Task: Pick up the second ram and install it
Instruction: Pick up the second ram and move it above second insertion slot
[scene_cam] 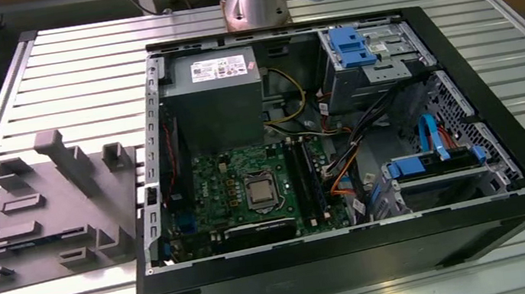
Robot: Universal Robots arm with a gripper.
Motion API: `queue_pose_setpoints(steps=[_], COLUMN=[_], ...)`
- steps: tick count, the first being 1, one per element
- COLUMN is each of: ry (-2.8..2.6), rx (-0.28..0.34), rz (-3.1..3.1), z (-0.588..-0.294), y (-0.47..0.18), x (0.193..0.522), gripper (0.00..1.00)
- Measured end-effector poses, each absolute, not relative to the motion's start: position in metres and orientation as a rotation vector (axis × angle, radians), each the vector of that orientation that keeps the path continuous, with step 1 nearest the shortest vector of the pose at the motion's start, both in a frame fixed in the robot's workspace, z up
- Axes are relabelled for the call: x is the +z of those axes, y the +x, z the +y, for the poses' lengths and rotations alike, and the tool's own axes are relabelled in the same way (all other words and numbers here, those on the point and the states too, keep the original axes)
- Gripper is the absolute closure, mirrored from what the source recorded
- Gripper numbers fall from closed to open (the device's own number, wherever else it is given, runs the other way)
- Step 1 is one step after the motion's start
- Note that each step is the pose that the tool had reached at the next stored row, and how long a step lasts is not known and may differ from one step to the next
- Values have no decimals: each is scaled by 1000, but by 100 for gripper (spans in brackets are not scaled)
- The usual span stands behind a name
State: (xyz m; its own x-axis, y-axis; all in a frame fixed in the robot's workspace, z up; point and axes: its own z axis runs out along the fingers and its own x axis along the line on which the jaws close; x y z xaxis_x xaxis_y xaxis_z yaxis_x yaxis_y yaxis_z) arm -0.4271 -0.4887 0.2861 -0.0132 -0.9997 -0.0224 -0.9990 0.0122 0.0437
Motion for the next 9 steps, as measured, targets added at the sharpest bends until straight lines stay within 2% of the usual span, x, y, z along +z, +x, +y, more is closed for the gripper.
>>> queue_pose_setpoints(steps=[9], ry=[2196], rx=[-73], rz=[-2224], z=[-489], y=[-427], x=[283], gripper=[89])
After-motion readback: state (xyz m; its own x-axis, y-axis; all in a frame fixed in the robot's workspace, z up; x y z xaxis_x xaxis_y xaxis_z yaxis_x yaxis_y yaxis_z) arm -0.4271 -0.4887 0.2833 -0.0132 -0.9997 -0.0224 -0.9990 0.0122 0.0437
